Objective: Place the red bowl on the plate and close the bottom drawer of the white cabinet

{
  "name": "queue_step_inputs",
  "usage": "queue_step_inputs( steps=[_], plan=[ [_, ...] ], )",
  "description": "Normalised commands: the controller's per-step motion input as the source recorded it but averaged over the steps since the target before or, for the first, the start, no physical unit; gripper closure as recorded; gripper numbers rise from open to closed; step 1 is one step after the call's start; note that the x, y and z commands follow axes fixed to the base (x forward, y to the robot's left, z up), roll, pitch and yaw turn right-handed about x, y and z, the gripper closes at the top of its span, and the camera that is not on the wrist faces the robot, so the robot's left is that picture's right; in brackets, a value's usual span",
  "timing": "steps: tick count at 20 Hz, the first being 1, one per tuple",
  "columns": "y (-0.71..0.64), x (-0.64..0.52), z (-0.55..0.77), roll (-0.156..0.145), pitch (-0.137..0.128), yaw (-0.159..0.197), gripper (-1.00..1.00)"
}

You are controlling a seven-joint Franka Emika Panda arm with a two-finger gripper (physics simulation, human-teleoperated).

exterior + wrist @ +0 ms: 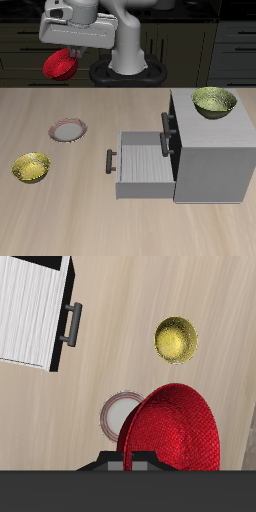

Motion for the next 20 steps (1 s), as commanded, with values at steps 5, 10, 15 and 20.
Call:
queue_step_inputs(
  steps=[5, 10, 15, 20],
  plan=[
    [0.0, -0.07, -0.18, 0.007, 0.029, -0.026, 1.0],
    [0.0, 0.02, -0.28, 0.003, 0.036, -0.023, 1.0],
    [0.0, 0.02, -0.17, 0.008, 0.014, 0.001, 1.0],
    [0.05, 0.02, -0.2, 0.011, 0.017, -0.008, 1.0]
  ],
)
